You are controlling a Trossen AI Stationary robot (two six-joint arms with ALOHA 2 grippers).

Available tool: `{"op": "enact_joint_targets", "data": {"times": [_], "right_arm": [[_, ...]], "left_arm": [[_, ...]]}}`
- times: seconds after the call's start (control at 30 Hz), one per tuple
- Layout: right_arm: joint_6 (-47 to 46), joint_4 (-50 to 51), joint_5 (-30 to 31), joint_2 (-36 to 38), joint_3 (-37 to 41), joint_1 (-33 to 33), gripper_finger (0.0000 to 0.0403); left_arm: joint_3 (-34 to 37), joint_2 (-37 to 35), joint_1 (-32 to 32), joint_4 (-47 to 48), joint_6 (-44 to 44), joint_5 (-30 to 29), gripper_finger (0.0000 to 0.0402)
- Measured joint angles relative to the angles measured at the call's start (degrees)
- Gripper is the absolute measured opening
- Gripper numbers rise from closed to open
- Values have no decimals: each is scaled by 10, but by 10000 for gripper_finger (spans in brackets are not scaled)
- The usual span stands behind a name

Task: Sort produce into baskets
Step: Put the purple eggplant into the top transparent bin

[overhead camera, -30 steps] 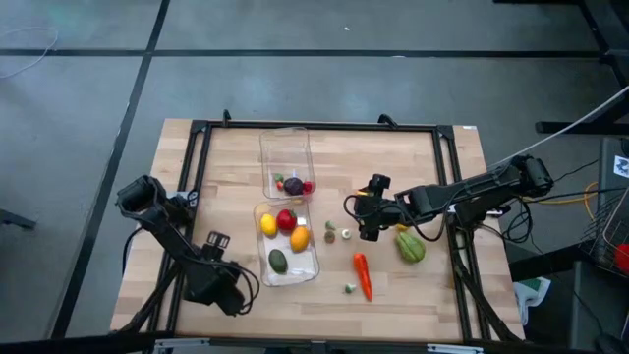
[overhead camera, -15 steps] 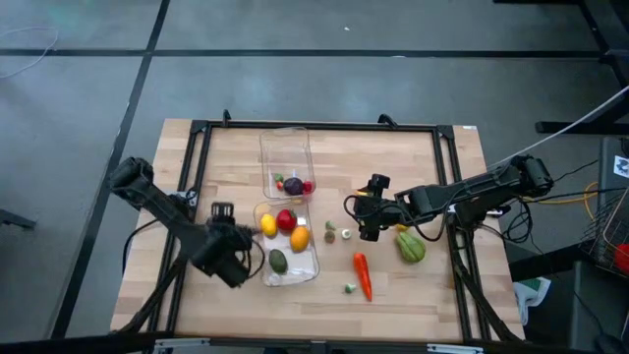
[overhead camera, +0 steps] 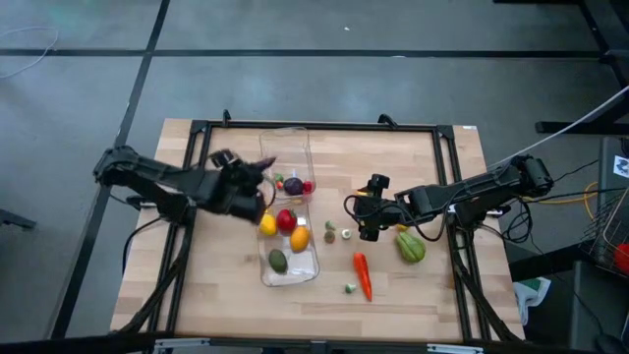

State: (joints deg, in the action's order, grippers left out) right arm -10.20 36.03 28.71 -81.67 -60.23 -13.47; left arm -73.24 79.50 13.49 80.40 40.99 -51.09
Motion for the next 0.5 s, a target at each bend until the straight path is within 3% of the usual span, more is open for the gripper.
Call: {"op": "enact_joint_targets", "data": {"times": [0.23, 0.5], "right_arm": [[0, 0, -1, 0, 0, 0, 379], [0, 0, -4, 0, 0, 0, 378]], "left_arm": [[0, 10, -119, -179, -96, 5, 155], [1, 43, -252, -308, -114, 139, 155]]}}
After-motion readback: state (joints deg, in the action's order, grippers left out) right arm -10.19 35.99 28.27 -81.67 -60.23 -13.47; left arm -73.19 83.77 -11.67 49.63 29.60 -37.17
